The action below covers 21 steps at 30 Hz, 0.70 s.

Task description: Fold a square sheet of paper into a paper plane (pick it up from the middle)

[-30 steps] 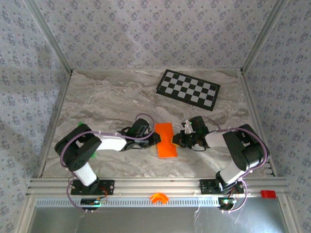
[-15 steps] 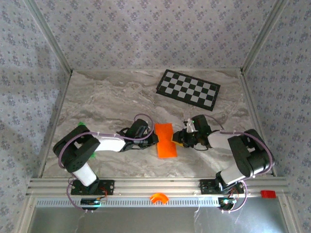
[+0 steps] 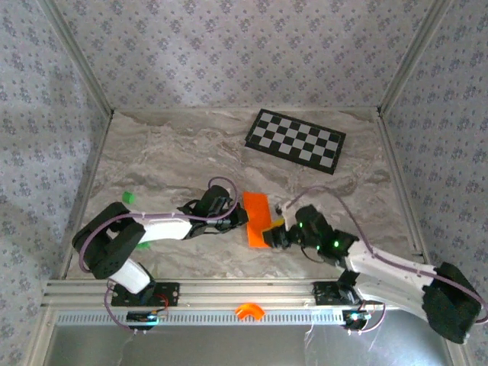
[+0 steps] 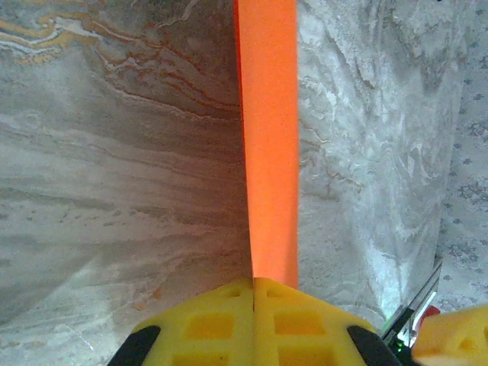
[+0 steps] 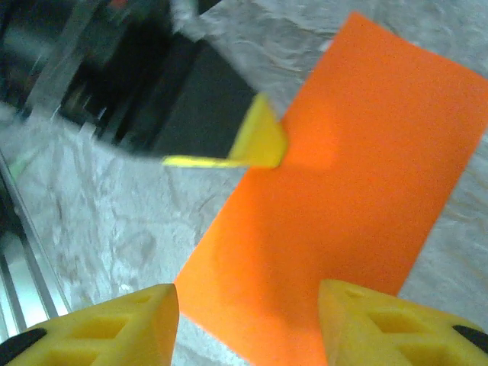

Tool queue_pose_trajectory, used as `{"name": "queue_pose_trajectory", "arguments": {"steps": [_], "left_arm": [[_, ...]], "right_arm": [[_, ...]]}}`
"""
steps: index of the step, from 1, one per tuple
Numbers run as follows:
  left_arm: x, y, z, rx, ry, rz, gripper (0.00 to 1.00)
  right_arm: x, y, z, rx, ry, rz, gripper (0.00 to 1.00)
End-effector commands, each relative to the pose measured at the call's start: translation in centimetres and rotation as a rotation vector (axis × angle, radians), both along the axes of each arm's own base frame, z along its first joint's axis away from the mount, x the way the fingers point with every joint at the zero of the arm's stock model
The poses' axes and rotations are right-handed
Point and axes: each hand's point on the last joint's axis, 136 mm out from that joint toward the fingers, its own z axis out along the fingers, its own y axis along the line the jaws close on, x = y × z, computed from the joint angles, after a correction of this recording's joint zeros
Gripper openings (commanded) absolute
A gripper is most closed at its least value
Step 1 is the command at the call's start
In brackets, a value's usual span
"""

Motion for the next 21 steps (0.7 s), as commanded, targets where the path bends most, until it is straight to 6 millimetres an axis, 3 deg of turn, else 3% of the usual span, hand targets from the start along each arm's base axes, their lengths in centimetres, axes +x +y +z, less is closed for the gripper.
{"name": "queue_pose_trajectory", "arguments": {"steps": [1,5,12,21], "left_arm": [[0.3,-0.3,1.6,-0.022,-0.010,-0.007,0.05],[0.5,-0.4,2.0,-0.031,-0.011,-0.010,0.05],[0.6,-0.3,2.1,-0.038,-0.016,0.000,0.05],[0.4,-0.3,2.0,-0.040,-0.012,-0.001,0.06]], "right_arm": [[0.9,-0.8,0.7,-0.151,-0.351,-0.009,0.54],[-0.2,-0.3,-0.1,-0.302,-0.450,0.039,0.59],[-1.3,2.7,-0.3,-0.390,-0.582,0.100,0.62],[-0.6,5.2,-2.2,-0.552,-0.674,0.042,0.65]]}}
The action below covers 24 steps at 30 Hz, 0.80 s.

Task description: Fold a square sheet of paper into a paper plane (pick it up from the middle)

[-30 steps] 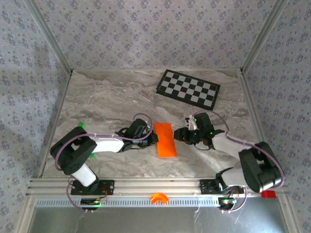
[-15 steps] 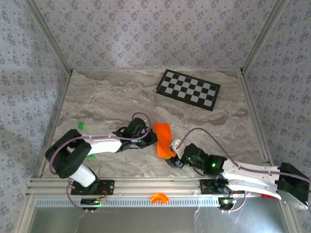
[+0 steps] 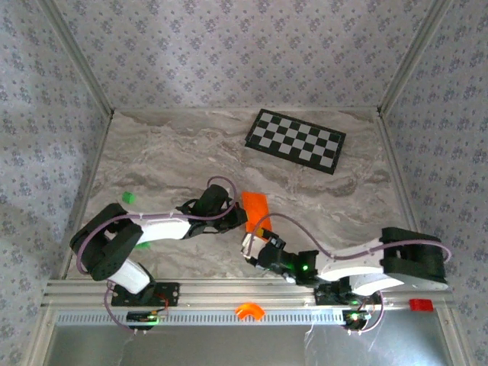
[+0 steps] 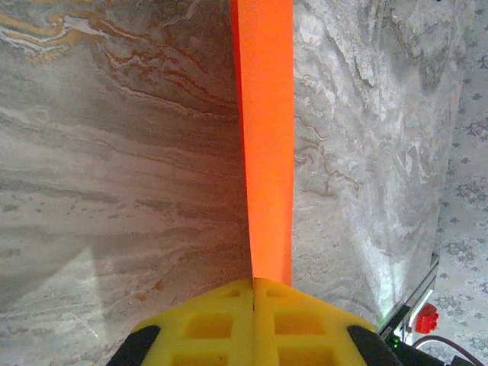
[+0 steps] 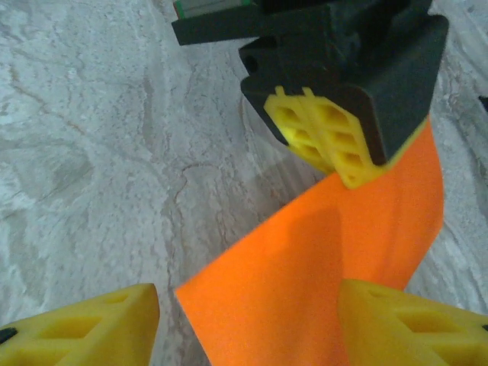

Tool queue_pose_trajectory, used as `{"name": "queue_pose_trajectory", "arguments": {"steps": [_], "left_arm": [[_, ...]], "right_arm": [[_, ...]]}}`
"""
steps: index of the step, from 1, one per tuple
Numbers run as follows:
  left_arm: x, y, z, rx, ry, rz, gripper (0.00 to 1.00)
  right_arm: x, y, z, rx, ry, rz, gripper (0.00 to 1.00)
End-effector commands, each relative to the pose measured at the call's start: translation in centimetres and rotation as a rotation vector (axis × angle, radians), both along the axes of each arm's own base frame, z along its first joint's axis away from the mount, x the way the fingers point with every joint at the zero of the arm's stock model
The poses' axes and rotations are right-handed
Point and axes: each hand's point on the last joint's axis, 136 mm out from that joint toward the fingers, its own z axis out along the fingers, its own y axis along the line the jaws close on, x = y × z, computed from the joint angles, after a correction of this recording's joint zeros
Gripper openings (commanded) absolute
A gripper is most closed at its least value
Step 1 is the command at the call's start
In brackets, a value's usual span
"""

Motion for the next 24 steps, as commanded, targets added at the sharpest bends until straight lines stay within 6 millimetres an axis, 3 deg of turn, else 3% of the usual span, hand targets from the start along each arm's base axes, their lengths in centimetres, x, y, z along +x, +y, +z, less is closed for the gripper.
{"name": "queue_pose_trajectory", "arguments": {"steps": [1,11,24], "left_arm": [[0.5,-0.6,2.0,-0.042,-0.025,0.001,0.06],[0.5,-0.6,1.7,-0.034,-0.022,-0.003,0.06],[0.5,-0.5,1.4,-0.025,-0.021,-0.004,0.06]], "right_arm": [[1.4,0.7,1.4,-0.020,-0.117,-0.081,0.65],[1.5,-1.2,-0.6,-0.091,-0.083,-0.118,0.52],[1.7,-1.2,0.9,0.066,0.026,-0.103,0.41]]}}
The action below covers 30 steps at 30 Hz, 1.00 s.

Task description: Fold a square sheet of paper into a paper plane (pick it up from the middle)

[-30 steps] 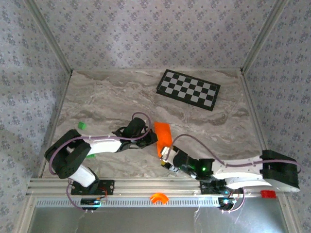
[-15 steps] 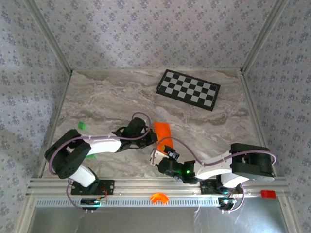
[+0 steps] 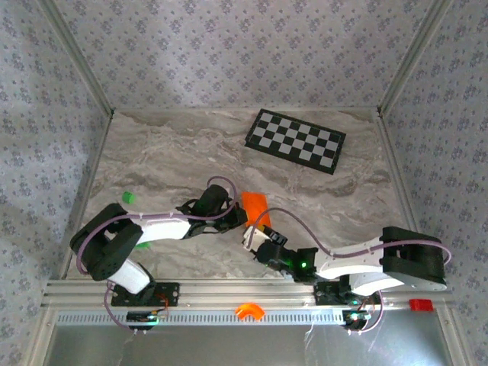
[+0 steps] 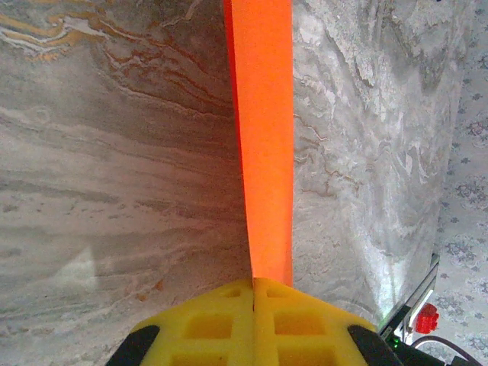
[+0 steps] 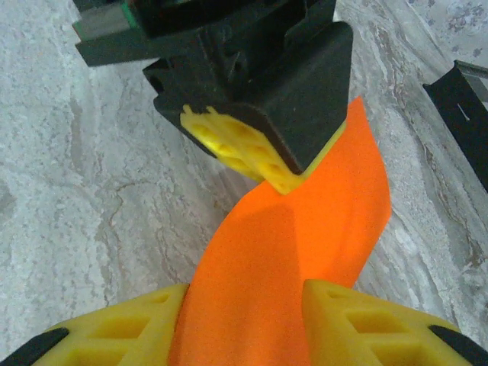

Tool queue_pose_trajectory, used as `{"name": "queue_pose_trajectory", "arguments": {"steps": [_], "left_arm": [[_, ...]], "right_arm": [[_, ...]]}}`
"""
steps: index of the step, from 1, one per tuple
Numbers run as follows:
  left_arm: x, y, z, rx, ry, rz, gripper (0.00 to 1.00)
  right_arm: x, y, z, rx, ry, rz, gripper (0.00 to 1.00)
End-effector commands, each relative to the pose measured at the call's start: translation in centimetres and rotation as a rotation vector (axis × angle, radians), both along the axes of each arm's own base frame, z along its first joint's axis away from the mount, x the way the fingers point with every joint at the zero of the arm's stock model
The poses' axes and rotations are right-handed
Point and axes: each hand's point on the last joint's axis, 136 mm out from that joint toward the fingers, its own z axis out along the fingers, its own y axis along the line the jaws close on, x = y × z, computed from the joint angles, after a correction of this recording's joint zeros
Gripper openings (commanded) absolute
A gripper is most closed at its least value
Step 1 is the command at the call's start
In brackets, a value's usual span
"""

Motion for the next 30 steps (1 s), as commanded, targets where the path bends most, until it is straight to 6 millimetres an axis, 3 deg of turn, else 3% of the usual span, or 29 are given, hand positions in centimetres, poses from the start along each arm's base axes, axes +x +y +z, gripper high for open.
{"name": "queue_pose_trajectory", "arguments": {"steps": [1,6,16,30], "left_arm": [[0.52,-0.54,1.41,-0.026,-0.022,-0.003,0.06],[0.47,-0.54,1.38,-0.024,-0.020,-0.006,0.06],[0.46,-0.54,1.40,-0.023,-0.021,-0.006,0.06],[0.61,-0.57,1.11,-0.016,-0.017,-0.002,0.06]], "right_arm": [[-0.24,-0.19,-0.52,0.023,0.045,0.004,0.40],[-0.30,-0.12,-0.71,0.035,0.072,0.007,0.32],[-0.34,-0.51,-1.10,0.029,0.095,0.003,0.25],[-0.20,-0.68,-0.93,0.053,0.122,0.002,0.21]]}}
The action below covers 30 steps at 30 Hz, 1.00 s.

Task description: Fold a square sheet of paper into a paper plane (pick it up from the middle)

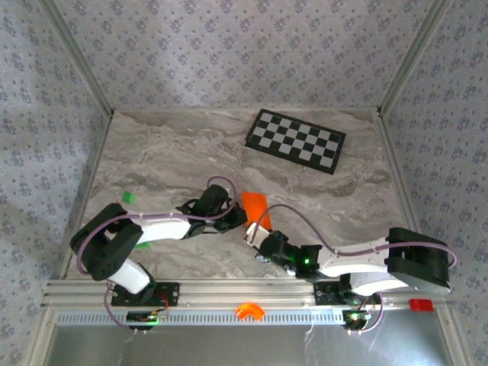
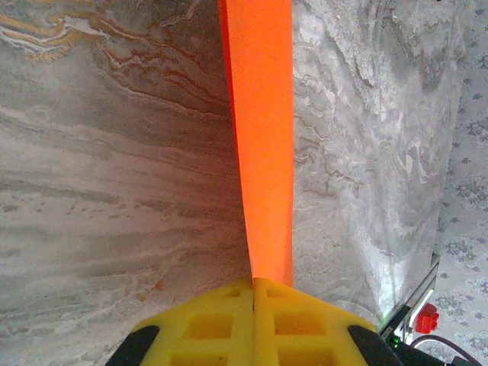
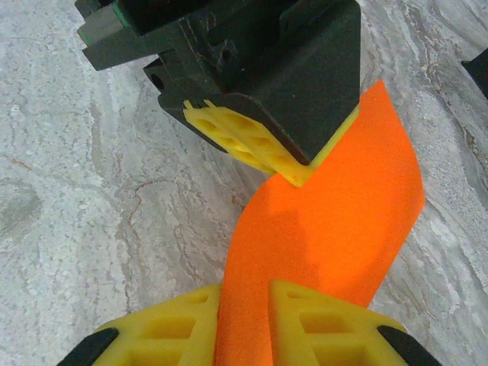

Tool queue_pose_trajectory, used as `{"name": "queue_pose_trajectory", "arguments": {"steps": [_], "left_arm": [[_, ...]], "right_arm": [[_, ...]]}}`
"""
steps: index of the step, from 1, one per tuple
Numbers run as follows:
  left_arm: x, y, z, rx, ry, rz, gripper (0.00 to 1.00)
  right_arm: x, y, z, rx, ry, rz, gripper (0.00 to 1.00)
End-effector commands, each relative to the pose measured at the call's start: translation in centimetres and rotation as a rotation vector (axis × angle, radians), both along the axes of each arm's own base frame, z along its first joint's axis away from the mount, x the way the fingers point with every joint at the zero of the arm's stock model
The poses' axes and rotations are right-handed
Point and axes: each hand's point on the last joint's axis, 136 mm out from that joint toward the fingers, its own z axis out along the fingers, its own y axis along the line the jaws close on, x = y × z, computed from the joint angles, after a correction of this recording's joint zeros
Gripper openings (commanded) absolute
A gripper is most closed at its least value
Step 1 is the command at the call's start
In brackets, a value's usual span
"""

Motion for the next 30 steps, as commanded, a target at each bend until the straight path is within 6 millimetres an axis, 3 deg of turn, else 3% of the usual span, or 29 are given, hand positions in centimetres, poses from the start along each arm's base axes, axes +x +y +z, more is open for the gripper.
{"name": "queue_pose_trajectory", "arguments": {"steps": [1,9,15,17,23,30], "left_arm": [[0.6,-0.5,1.1,-0.015,-0.016,-0.003,0.06],[0.6,-0.6,0.9,-0.008,-0.016,-0.006,0.06],[0.6,-0.5,0.9,-0.005,-0.016,-0.003,0.08],[0.6,-0.2,0.7,0.009,-0.015,0.003,0.13],[0.9,1.9,0.7,0.086,-0.042,0.059,0.50],[1.4,4.9,2.2,0.159,-0.087,0.106,0.55]], "right_arm": [[-0.1,-0.6,-0.6,-0.004,0.027,-0.010,0.21],[-0.2,-0.5,-0.6,0.001,0.043,-0.004,0.13],[-0.4,-0.3,-0.7,0.019,0.074,0.007,0.00],[-0.5,-0.1,-0.7,0.032,0.097,0.015,0.00],[-1.4,0.9,-1.1,0.127,0.305,0.040,0.00],[-1.0,2.1,-1.0,0.313,0.640,0.000,0.00]]}}
